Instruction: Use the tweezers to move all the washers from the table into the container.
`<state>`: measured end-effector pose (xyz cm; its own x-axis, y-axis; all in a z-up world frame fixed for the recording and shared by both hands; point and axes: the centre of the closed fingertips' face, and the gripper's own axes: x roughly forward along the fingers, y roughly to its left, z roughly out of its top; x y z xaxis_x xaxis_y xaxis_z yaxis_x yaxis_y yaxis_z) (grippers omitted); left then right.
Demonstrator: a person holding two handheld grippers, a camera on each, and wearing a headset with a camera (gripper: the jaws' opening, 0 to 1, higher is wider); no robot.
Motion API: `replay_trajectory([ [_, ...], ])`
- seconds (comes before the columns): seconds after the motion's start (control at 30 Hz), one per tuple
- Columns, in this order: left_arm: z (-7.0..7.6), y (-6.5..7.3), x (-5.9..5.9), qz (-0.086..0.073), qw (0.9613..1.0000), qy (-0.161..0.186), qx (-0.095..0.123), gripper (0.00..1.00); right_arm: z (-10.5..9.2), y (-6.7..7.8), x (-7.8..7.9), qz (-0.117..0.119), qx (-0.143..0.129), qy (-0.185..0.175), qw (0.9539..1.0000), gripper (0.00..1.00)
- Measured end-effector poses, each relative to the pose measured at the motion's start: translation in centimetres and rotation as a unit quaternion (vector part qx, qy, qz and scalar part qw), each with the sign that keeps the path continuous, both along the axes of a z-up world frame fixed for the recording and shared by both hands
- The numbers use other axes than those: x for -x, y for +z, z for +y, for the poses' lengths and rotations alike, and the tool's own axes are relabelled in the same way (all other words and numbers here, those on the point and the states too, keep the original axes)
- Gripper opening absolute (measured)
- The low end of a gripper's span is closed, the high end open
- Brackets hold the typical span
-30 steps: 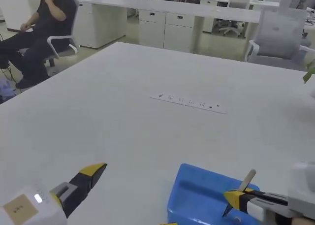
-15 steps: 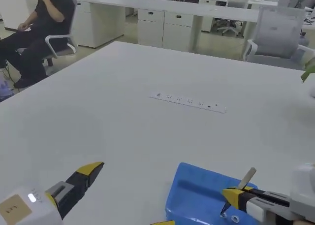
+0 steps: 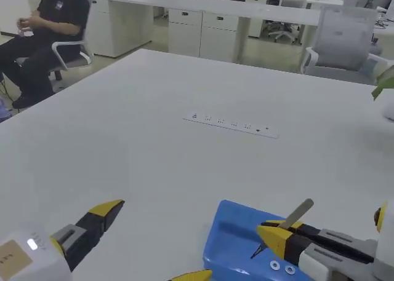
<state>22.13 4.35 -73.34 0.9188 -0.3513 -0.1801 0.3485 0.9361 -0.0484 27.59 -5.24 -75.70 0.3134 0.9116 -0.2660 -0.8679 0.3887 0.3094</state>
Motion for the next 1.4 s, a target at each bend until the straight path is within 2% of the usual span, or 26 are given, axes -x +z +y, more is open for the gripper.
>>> replay_trajectory([
  [0.13, 0.0, 0.0, 0.0, 0.000, 1.0000, -0.001, 0.000, 0.89, 0.5, -1.1, 1.9, 0.014, -0.004, 0.017, 0.9998, 0.04],
  [0.2, 0.0, 0.0, 0.0, 0.000, 1.0000, 0.001, 0.000, 0.89, 0.6, -2.2, 2.7, 0.022, 0.006, 0.026, 0.9994, 0.04],
  [0.37, -0.1, 0.3, 0.0, -0.007, 0.9999, -0.002, 0.008, 0.90, 0.5, -4.2, 3.6, 0.033, 0.028, 0.029, 0.9986, 0.04],
  [0.47, 0.0, 0.1, 0.0, -0.003, 1.0000, -0.001, 0.007, 0.90, 0.4, -5.6, 4.0, 0.021, 0.064, 0.041, 0.9969, 0.04],
  [0.63, 0.0, 0.2, 0.1, -0.004, 1.0000, -0.001, 0.008, 0.90, 0.9, -7.0, 4.7, 0.007, 0.096, 0.059, 0.9936, 0.04],
  [0.77, -0.1, 0.1, 0.1, -0.002, 1.0000, -0.002, 0.007, 0.90, 1.1, -7.3, 4.6, 0.002, 0.102, 0.061, 0.9929, 0.04],
  [0.93, 0.0, 0.1, 0.1, -0.003, 1.0000, 0.000, 0.007, 0.90, 1.0, -7.7, 4.5, -0.019, 0.124, 0.063, 0.9901, 0.04],
  [1.03, 0.0, 0.2, 0.1, -0.003, 1.0000, 0.000, 0.007, 0.90, 1.0, -7.6, 4.4, -0.010, 0.111, 0.058, 0.9921, 0.04],
  [1.1, 0.0, 0.2, 0.1, -0.003, 1.0000, -0.001, 0.007, 0.90, 1.0, -7.7, 4.5, -0.008, 0.112, 0.059, 0.9919, 0.04],
  [1.33, 0.0, 0.1, 0.1, -0.003, 1.0000, -0.001, 0.006, 0.90, 0.9, -7.7, 4.7, -0.025, 0.118, 0.062, 0.9908, 0.04],
  [1.4, -0.1, 0.1, 0.1, -0.002, 1.0000, -0.001, 0.006, 0.90, 0.9, -7.7, 4.6, -0.024, 0.114, 0.062, 0.9913, 0.04],
])
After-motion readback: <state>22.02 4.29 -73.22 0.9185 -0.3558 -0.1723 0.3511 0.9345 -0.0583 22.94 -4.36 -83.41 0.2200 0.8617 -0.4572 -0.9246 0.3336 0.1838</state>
